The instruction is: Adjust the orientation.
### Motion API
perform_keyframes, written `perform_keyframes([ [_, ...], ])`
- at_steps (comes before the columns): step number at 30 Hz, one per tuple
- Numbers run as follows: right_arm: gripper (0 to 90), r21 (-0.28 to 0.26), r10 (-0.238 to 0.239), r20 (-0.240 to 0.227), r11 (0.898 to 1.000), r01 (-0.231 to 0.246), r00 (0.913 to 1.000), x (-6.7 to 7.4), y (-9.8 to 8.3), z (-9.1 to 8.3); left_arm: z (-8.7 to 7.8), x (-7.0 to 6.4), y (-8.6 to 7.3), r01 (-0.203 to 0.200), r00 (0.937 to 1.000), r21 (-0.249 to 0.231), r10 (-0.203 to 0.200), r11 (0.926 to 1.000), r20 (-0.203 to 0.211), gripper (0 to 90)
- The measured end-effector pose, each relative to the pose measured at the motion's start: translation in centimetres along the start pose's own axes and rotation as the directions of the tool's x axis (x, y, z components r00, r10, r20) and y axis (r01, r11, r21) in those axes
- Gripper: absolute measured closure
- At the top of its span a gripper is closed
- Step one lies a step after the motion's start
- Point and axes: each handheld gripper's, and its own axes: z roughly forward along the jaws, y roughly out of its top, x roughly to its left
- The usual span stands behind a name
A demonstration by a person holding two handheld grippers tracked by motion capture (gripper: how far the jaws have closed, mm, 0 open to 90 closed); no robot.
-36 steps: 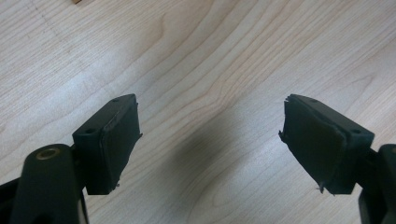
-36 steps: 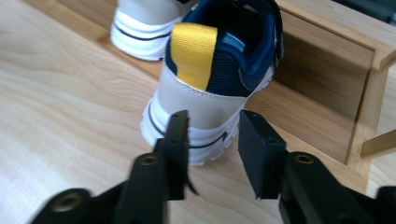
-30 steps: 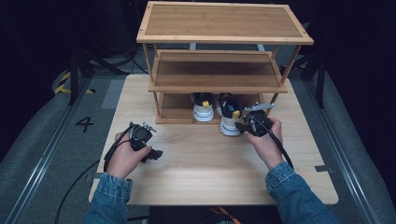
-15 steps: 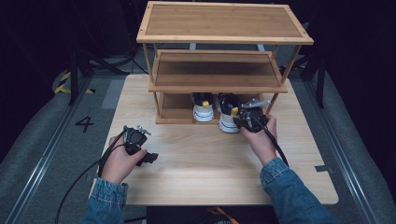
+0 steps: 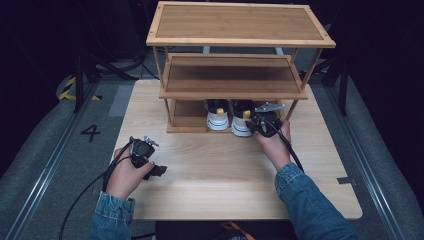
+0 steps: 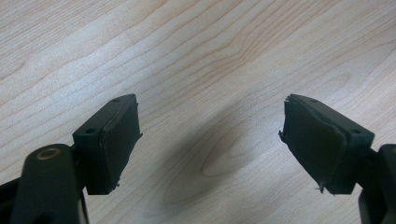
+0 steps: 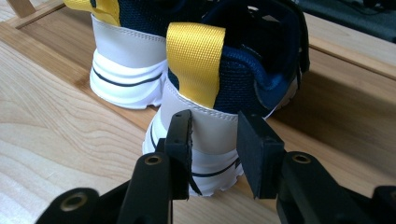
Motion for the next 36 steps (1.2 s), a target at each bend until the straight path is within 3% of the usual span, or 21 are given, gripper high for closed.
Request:
perform_keyframes([
  [12, 68.8, 0.000, -0.059, 0.045, 0.998, 0.059, 0.9972, 0.3, 0.6, 1.1, 0.1, 0.0, 0.4, -0.009, 1.0000, -0.004, 0.009, 1.0000, 0.003, 19.6],
  [18, 70.6, 0.004, -0.118, 0.098, 0.993, 0.118, 0.9882, 0.8, 0.9, 1.6, 0.2, -0.1, 0.8, -0.016, 0.9998, -0.005, 0.016, 0.9999, 0.011, 19.6],
  [34, 69.3, 0.019, -0.145, 0.103, 0.989, 0.144, 0.9840, 0.8, 1.1, 1.9, 0.1, -0.1, 0.9, -0.018, 0.9998, -0.017, 0.018, 0.9997, 0.012, 19.6],
  [36, 66.0, 0.013, -0.132, 0.086, 0.991, 0.131, 0.9876, 0.7, 1.1, 1.3, -0.1, 0.0, 0.8, -0.012, 0.9999, -0.026, 0.012, 0.9996, 0.009, 19.6],
])
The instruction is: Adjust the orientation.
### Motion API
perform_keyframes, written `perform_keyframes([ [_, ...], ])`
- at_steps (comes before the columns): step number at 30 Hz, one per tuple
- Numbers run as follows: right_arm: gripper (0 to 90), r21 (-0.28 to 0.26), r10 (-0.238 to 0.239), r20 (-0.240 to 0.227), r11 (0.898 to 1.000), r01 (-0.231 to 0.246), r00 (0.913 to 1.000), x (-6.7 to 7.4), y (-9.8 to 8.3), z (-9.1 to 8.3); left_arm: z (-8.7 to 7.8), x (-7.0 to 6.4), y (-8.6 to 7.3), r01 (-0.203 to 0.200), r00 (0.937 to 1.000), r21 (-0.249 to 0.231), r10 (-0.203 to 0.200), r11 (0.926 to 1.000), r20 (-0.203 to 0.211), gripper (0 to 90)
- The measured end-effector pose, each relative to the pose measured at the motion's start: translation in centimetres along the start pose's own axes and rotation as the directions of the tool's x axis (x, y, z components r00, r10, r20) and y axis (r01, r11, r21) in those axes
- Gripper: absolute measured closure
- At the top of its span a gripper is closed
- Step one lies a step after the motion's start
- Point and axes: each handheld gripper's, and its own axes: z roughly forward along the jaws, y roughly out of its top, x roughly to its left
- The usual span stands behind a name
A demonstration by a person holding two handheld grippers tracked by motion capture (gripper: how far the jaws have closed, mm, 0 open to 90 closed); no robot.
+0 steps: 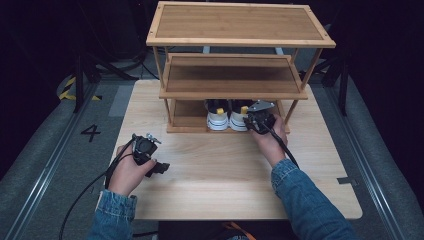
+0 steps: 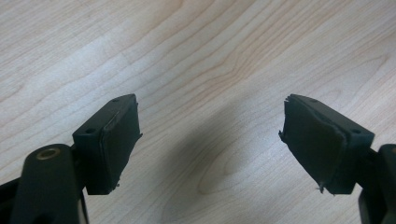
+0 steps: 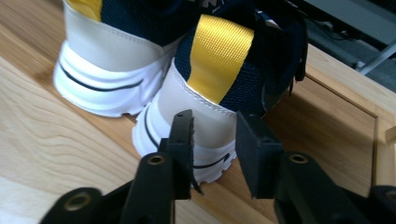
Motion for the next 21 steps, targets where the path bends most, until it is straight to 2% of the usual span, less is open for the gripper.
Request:
perform_keyframes([
  [4, 61.1, -0.016, -0.004, -0.030, 1.000, 0.003, 0.9995, -0.1, 0.2, -1.4, -0.1, 0.1, -0.1, -0.002, 1.0000, -0.003, 0.002, 1.0000, 0.001, 19.6],
  [6, 59.0, -0.029, 0.018, -0.060, 0.999, -0.019, 0.9980, -0.4, 0.1, -2.5, -0.1, 0.1, -0.1, 0.001, 1.0000, -0.003, -0.001, 1.0000, 0.000, 19.6],
  [7, 59.0, -0.029, 0.018, -0.060, 0.999, -0.019, 0.9980, -0.4, 0.1, -2.5, -0.1, 0.1, -0.1, 0.001, 1.0000, -0.003, -0.001, 1.0000, 0.000, 19.6],
  [10, 56.4, -0.021, 0.045, -0.102, 0.999, -0.048, 0.9937, -0.9, -0.1, -3.9, -0.1, 0.0, -0.1, 0.004, 1.0000, -0.003, -0.004, 1.0000, -0.001, 19.6],
  [15, 51.9, -0.021, 0.053, -0.150, 0.998, -0.057, 0.9873, -1.7, -0.6, -6.1, -0.1, -0.1, -0.2, 0.002, 1.0000, 0.002, -0.002, 1.0000, -0.002, 19.5],
  [21, 48.9, -0.033, 0.055, -0.167, 0.998, -0.061, 0.9845, -2.3, -1.4, -8.4, 0.1, 0.0, 0.1, -0.001, 1.0000, -0.001, 0.001, 1.0000, 0.000, 19.5],
])
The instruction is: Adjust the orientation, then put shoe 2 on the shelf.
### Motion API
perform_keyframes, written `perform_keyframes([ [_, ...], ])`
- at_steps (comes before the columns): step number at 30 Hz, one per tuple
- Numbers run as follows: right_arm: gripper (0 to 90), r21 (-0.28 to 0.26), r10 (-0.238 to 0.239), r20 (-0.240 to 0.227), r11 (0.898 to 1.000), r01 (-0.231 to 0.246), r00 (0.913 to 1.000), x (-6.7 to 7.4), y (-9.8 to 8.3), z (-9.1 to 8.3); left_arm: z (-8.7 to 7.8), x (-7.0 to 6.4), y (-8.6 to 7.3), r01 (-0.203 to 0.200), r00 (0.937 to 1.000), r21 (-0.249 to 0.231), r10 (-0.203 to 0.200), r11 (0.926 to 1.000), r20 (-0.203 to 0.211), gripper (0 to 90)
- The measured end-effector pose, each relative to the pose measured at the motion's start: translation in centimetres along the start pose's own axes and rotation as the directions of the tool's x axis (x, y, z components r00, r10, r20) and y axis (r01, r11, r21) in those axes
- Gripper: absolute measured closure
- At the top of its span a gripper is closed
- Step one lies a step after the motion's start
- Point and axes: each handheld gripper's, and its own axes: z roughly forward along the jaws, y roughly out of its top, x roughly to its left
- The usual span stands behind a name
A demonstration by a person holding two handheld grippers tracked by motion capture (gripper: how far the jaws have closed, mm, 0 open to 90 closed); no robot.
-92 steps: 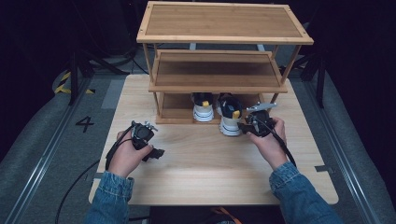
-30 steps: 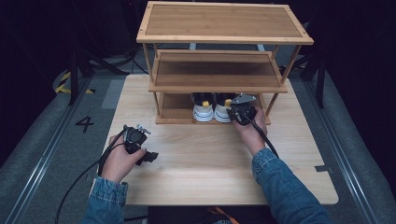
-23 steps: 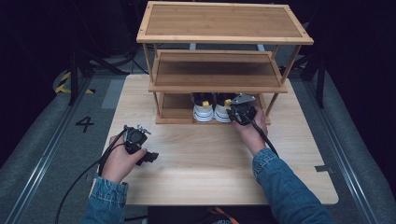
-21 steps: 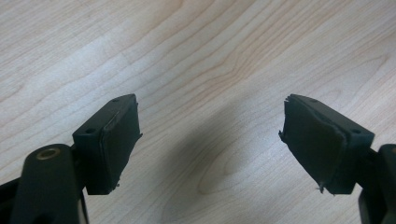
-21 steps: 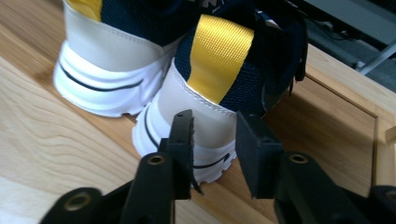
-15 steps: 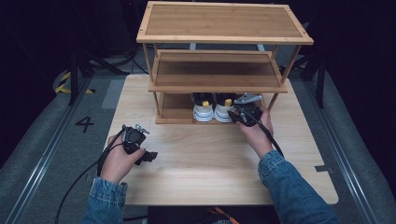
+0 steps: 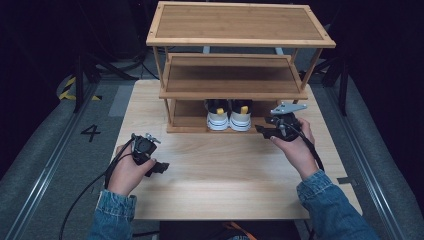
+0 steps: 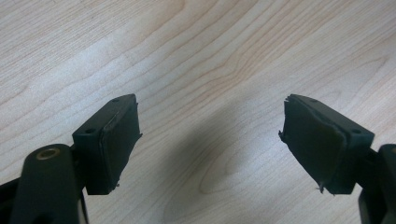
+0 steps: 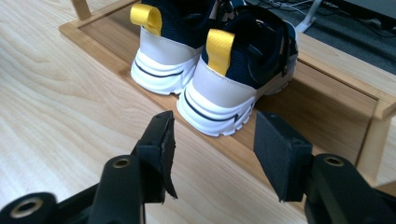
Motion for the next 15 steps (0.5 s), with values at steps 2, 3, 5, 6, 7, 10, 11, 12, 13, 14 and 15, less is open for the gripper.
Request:
perform_keyframes([
  [2, 48.6, 0.003, -0.002, 0.000, 1.000, 0.002, 1.0000, -0.1, -0.1, -0.3, 0.1, 0.0, 0.1, 0.000, 1.0000, 0.001, 0.000, 1.0000, 0.002, 19.5],
  [3, 48.5, 0.005, -0.002, -0.001, 1.000, 0.002, 1.0000, -0.2, -0.3, -0.6, 0.1, 0.0, 0.1, -0.008, 1.0000, 0.004, 0.008, 1.0000, 0.006, 19.5],
  [5, 47.5, 0.009, -0.001, -0.003, 1.000, 0.001, 1.0000, -0.4, -0.6, -1.1, 0.3, 0.0, 0.3, -0.007, 0.9999, 0.002, 0.007, 1.0000, 0.011, 19.5],
  [6, 47.1, 0.013, -0.001, -0.003, 1.000, 0.001, 1.0000, -0.6, -0.8, -1.4, 0.3, 0.0, 0.4, -0.005, 0.9999, 0.004, 0.005, 1.0000, 0.009, 19.5],
  [7, 46.5, 0.015, 0.005, -0.004, 1.000, -0.005, 1.0000, -0.7, -1.0, -1.6, 0.3, 0.2, 0.6, -0.016, 0.9998, 0.003, 0.016, 0.9999, 0.008, 19.5],
  [10, 45.0, 0.024, 0.021, -0.006, 1.000, -0.021, 0.9998, -1.4, -1.8, -2.5, 0.4, 0.3, 0.8, -0.020, 0.9998, -0.004, 0.020, 0.9998, 0.008, 19.4],
  [11, 44.1, 0.023, 0.030, -0.003, 0.999, -0.030, 0.9995, -1.7, -2.2, -2.8, 0.4, 0.3, 0.8, -0.023, 0.9997, -0.005, 0.023, 0.9997, 0.007, 19.4],
  [12, 43.5, 0.026, 0.037, -0.002, 0.999, -0.037, 0.9993, -2.0, -2.5, -3.0, 0.4, 0.3, 0.8, -0.023, 0.9997, -0.005, 0.023, 0.9997, 0.007, 19.4],
  [13, 43.4, 0.032, 0.047, 0.002, 0.998, -0.047, 0.9989, -2.5, -2.9, -3.2, 0.4, 0.4, 0.8, -0.030, 0.9996, -0.010, 0.030, 0.9995, 0.003, 19.3],
  [14, 42.8, 0.031, 0.051, 0.007, 0.998, -0.052, 0.9986, -2.9, -3.2, -3.4, 0.4, 0.4, 0.8, -0.023, 0.9997, -0.015, 0.024, 0.9996, 0.008, 19.3],
  [15, 41.9, 0.028, 0.060, 0.009, 0.998, -0.060, 0.9982, -3.2, -3.5, -3.6, 0.3, 0.4, 0.8, -0.029, 0.9995, -0.014, 0.030, 0.9995, 0.006, 19.3],
])
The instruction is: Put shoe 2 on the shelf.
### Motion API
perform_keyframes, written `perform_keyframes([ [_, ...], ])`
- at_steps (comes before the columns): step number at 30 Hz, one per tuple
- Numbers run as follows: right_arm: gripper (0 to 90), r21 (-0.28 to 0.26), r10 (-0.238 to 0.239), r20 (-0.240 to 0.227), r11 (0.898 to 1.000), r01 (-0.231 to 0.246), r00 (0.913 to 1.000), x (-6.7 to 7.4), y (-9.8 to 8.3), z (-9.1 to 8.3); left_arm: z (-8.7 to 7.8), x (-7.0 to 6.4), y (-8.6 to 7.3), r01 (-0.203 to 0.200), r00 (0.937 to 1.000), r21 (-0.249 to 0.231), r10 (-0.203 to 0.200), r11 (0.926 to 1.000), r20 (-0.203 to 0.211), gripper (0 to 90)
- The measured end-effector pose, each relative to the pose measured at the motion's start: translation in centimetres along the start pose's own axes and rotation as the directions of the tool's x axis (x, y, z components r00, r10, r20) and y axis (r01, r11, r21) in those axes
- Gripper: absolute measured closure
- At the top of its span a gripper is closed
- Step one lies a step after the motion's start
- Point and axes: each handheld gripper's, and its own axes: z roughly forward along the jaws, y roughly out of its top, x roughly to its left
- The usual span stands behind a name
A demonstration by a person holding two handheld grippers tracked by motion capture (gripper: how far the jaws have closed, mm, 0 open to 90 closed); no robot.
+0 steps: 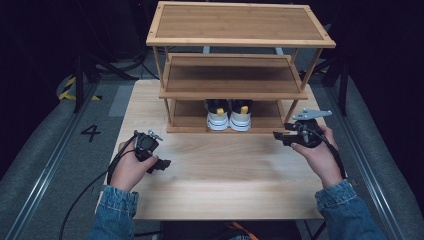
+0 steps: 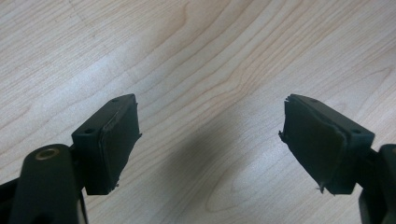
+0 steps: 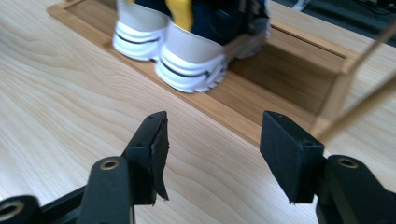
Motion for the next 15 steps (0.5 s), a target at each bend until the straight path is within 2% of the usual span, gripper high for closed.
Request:
perform_keyframes([
  [1, 41.9, 0.000, 0.000, 0.000, 1.000, 0.000, 1.0000, 0.0, 0.0, 0.0, 0.0, 0.0, 0.0, 0.000, 1.0000, 0.000, 0.000, 1.0000, 0.000, 19.2],
  [2, 40.5, 0.000, 0.020, -0.001, 1.000, -0.020, 0.9998, -0.9, -0.6, -0.3, 0.0, 0.1, -0.1, -0.002, 1.0000, -0.008, 0.002, 1.0000, 0.002, 18.9],
  [3, 40.5, 0.000, 0.020, -0.001, 1.000, -0.020, 0.9998, -0.9, -0.6, -0.3, 0.0, 0.1, -0.1, -0.002, 1.0000, -0.008, 0.002, 1.0000, 0.002, 18.9],
  [7, 37.5, -0.018, 0.058, -0.005, 0.998, -0.058, 0.9983, -2.7, -2.0, -1.1, 0.1, 0.7, -0.4, -0.008, 1.0000, -0.029, 0.009, 0.9995, 0.005, 18.8],
  [9, 36.8, -0.012, 0.060, -0.012, 0.998, -0.060, 0.9981, -3.7, -2.9, -1.4, 0.1, 1.0, -0.5, -0.008, 0.9999, -0.030, 0.008, 0.9995, 0.009, 18.8],
  [10, 35.3, 0.012, 0.095, -0.016, 0.995, -0.094, 0.9954, -4.0, -3.5, -1.5, 0.1, 1.1, -0.6, -0.008, 0.9999, -0.035, 0.008, 0.9994, 0.010, 18.8],
  [11, 33.7, 0.050, 0.144, -0.020, 0.988, -0.143, 0.9893, -4.3, -3.9, -1.5, 0.1, 1.2, -0.6, -0.004, 0.9999, -0.037, 0.004, 0.9993, 0.010, 18.8],
  [12, 32.1, 0.067, 0.167, -0.028, 0.984, -0.165, 0.9855, -4.7, -4.2, -1.6, 0.1, 1.3, -0.6, -0.001, 0.9999, -0.040, 0.002, 0.9992, 0.013, 18.8],
  [13, 31.2, 0.061, 0.177, -0.032, 0.983, -0.175, 0.9837, -5.0, -4.5, -1.6, 0.1, 1.4, -0.6, 0.006, 0.9999, -0.044, -0.006, 0.9990, 0.013, 18.8],
  [14, 29.0, 0.032, 0.174, -0.027, 0.984, -0.173, 0.9844, -5.3, -5.0, -1.6, 0.1, 1.5, -0.5, 0.010, 0.9999, -0.044, -0.009, 0.9990, 0.014, 18.8],
  [15, 26.7, 0.034, 0.174, -0.037, 0.984, -0.173, 0.9840, -5.6, -5.4, -1.6, 0.2, 1.6, -0.5, 0.014, 0.9998, -0.049, -0.013, 0.9987, 0.017, 18.8],
])
